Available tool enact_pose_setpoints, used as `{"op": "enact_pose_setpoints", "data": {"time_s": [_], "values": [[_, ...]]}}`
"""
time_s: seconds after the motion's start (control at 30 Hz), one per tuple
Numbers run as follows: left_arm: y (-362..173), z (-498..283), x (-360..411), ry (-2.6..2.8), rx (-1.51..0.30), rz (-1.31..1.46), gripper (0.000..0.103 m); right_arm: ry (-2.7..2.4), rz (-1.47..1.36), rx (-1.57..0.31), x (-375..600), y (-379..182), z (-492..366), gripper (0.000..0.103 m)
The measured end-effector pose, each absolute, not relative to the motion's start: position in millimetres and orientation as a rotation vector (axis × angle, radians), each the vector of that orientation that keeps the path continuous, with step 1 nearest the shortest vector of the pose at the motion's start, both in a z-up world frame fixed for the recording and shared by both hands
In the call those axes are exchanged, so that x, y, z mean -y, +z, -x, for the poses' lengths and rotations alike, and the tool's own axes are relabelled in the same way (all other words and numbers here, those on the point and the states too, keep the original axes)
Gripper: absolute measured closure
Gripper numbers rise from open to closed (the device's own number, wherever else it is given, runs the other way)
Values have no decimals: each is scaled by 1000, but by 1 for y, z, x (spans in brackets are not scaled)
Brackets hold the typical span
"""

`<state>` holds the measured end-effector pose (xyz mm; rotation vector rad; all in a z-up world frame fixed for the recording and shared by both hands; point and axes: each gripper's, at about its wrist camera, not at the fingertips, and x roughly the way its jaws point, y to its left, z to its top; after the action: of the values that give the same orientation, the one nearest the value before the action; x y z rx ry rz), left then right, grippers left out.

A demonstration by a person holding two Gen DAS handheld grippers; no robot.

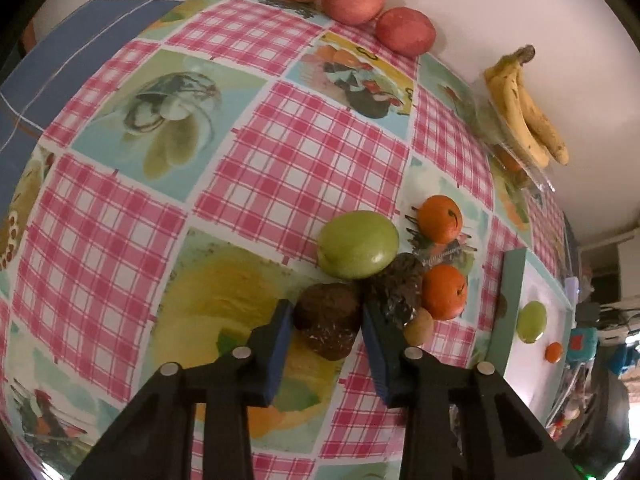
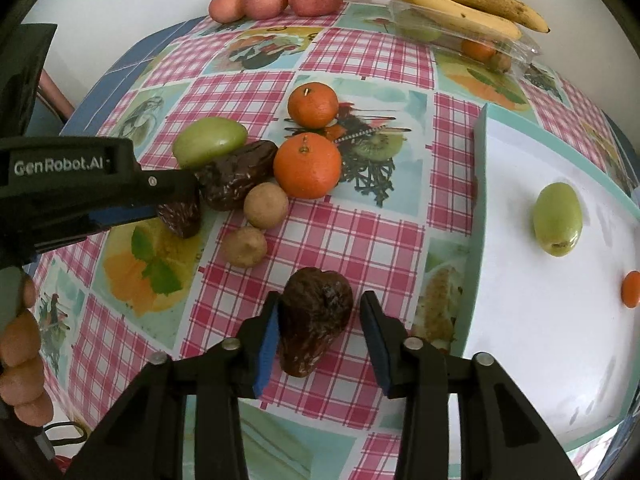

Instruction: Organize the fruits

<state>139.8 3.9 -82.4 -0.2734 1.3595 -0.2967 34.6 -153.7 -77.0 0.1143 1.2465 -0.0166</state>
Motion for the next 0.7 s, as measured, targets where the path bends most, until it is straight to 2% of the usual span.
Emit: {"op": "enact_pose_setpoints", "data": {"time_s": [0.2, 0.33, 0.7], "values": [[-73, -141, -19, -254, -1338, 324, 66, -12, -150, -1223, 151, -70, -35, 67], [-47, -137, -26, -269, -1262, 350, 66, -17, -171, -1177, 157, -54, -31, 67], [-10, -121, -7, -366, -1183, 338, 66, -173, -250, -1083, 214, -21, -19, 67]]}}
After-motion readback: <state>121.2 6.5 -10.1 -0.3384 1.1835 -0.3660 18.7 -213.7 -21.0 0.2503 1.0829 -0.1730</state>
